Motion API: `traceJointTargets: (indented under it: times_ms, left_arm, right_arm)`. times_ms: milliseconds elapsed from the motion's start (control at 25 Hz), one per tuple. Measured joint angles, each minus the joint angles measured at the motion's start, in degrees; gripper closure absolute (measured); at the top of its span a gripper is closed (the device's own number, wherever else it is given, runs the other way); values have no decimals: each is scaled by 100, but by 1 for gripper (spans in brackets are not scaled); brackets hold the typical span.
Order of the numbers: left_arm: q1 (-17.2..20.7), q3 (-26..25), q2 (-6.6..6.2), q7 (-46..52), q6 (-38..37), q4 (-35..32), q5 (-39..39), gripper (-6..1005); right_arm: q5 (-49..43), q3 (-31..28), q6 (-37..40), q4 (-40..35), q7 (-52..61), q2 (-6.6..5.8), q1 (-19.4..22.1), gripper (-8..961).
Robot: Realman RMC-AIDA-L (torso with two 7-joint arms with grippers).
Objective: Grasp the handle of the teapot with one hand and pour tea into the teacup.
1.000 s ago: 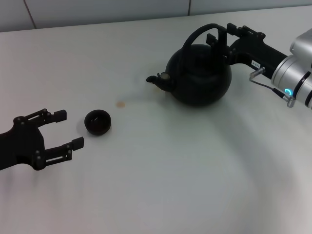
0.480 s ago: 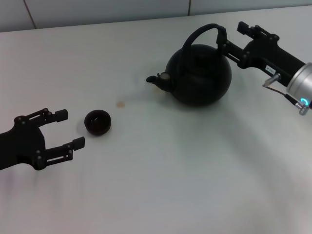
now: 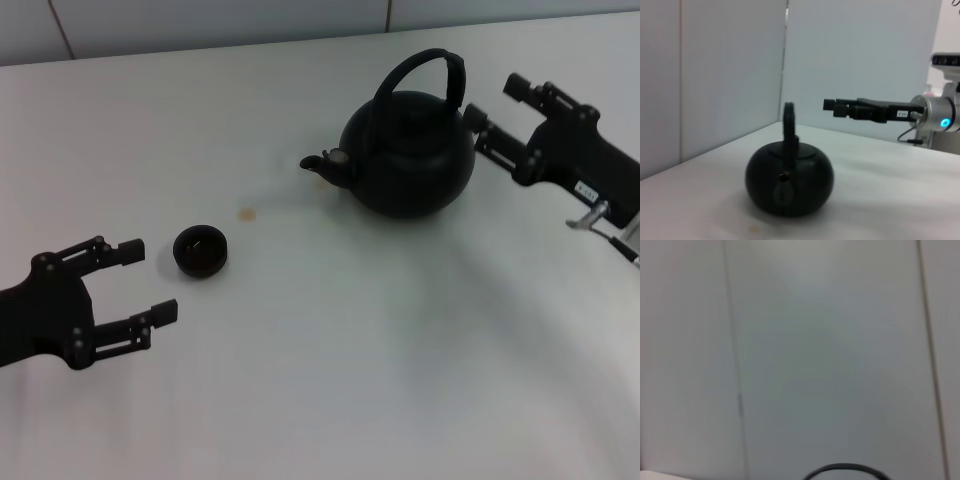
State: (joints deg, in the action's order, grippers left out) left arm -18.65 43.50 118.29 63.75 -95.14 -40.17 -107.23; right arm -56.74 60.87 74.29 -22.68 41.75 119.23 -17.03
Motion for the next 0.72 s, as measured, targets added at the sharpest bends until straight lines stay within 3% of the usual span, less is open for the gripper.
traceJointTargets:
  times_ms: [720]
  left_arm:
    - [439, 13, -5, -431, -916, 281, 0, 196]
  right_arm:
    - [-2734, -33, 1980, -358, 25, -49, 295, 268]
